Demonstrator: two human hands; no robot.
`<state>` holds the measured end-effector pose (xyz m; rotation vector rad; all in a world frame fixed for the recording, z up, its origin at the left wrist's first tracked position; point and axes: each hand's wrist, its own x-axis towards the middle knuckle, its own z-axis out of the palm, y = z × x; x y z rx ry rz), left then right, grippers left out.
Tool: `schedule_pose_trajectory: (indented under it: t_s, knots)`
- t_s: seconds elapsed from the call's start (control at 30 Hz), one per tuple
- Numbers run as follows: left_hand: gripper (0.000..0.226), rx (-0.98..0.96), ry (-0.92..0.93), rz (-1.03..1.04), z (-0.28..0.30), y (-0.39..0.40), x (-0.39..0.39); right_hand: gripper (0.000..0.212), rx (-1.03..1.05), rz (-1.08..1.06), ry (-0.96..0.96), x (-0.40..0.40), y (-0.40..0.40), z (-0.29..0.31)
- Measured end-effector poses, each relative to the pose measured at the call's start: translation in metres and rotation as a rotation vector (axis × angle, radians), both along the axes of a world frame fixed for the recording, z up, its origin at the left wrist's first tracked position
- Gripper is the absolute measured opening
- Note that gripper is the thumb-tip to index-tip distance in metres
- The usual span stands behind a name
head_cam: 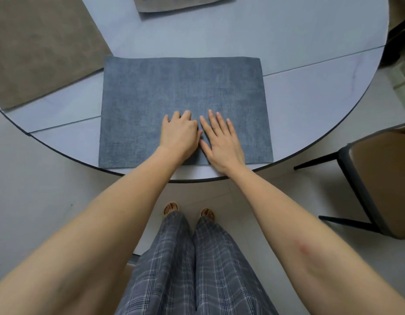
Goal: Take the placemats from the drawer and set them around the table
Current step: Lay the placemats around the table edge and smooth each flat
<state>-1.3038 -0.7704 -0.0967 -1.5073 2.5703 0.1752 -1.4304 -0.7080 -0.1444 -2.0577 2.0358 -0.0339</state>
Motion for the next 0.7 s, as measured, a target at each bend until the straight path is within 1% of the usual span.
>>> schedule_pose_trajectory:
  t_s: [0.07, 0.17, 0.27, 0.33, 0.37, 0.4, 0.47, 0.5, 0.6, 0.63, 0.7]
  knots:
    - [0.037, 0.052, -0.02, 0.03, 0.011, -0.009, -0.01, 0.062, -0.006, -0.063, 0.007, -0.012, 0.007, -0.002]
    - [0.036, 0.126, 0.019, 0.086, 0.014, -0.01, -0.014, 0.06, -0.01, -0.275, 0.023, -0.043, 0.025, -0.004]
    - [0.037, 0.093, 0.043, 0.066, 0.015, -0.01, -0.013, 0.061, 0.003, -0.452, 0.02, -0.068, 0.039, 0.0]
    - [0.039, 0.038, 0.037, 0.076, 0.016, -0.022, -0.011, 0.061, -0.009, -0.548, 0.006, -0.072, 0.031, 0.006]
    - [0.04, 0.009, 0.065, 0.102, 0.015, -0.031, -0.009, 0.061, -0.031, -0.538, -0.006, -0.07, 0.019, 0.01]
    - [0.039, -0.011, 0.12, 0.137, 0.012, -0.041, -0.008, 0.06, -0.059, -0.485, -0.025, -0.067, 0.004, 0.014]
    - [0.037, -0.003, 0.246, 0.17, 0.001, -0.062, -0.013, 0.059, -0.104, -0.33, -0.061, -0.058, -0.034, 0.019]
    - [0.041, 0.021, 0.27, 0.159, -0.007, -0.073, -0.021, 0.058, -0.107, -0.269, -0.071, -0.053, -0.055, 0.019]
    - [0.055, 0.091, 0.208, 0.191, -0.03, -0.099, -0.044, 0.058, -0.068, -0.195, -0.066, -0.041, -0.108, 0.007]
    - [0.056, 0.086, 0.175, 0.202, -0.035, -0.1, -0.048, 0.057, -0.054, -0.189, -0.048, -0.038, -0.116, 0.004]
    - [0.057, 0.009, 0.123, 0.218, -0.048, -0.104, -0.048, 0.057, -0.069, -0.144, -0.008, -0.039, -0.132, -0.004]
